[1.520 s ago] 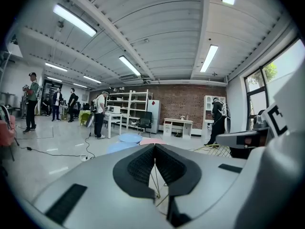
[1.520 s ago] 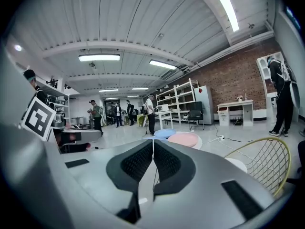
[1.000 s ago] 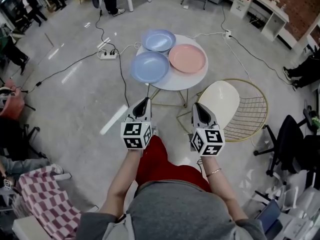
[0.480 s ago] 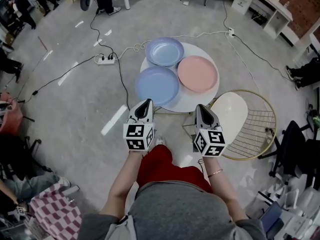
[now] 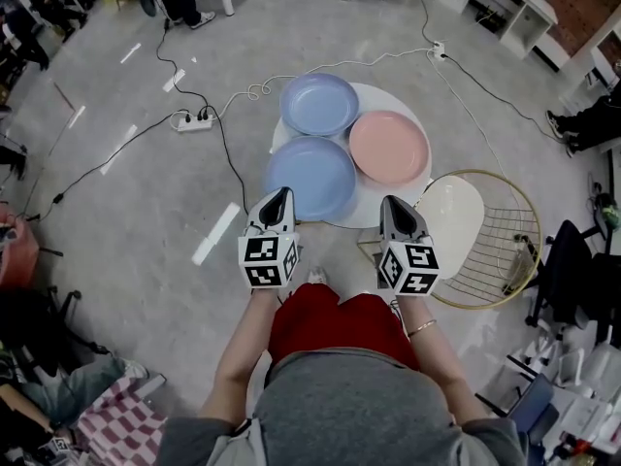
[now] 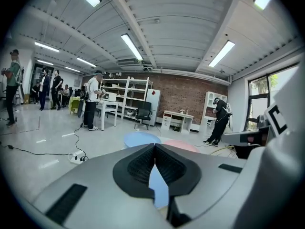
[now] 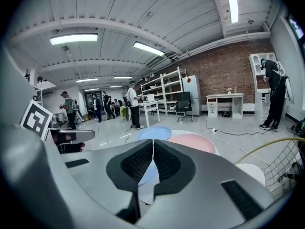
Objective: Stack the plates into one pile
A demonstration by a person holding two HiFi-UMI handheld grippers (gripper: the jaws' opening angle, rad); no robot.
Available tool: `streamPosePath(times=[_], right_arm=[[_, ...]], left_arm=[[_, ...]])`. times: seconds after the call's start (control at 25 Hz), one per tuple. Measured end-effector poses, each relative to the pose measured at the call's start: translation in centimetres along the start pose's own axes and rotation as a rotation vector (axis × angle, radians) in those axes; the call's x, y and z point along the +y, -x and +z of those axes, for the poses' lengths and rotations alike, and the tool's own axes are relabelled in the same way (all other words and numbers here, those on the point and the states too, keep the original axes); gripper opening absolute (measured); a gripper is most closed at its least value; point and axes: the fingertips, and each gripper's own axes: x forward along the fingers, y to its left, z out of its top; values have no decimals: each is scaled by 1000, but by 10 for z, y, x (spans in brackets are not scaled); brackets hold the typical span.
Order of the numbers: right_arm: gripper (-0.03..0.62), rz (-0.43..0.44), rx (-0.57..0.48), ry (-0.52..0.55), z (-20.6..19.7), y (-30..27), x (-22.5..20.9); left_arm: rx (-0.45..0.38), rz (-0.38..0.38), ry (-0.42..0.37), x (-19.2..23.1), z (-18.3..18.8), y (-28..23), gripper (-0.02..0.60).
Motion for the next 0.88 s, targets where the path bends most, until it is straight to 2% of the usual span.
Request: streamPosePath(times=[0.2,0.52,0.88], right_arm=[[31,-26,29,-6,-4,-6,0],[31,-85,37,-49,-9,-15,-26],[31,-35,108,-70,-28,-44,-28]], left_arm=[[4,-37,-1,1,5,-10,17],[20,-45,-16,-2,7,-33,17],[85,19,-14,20,-9,-55,17]])
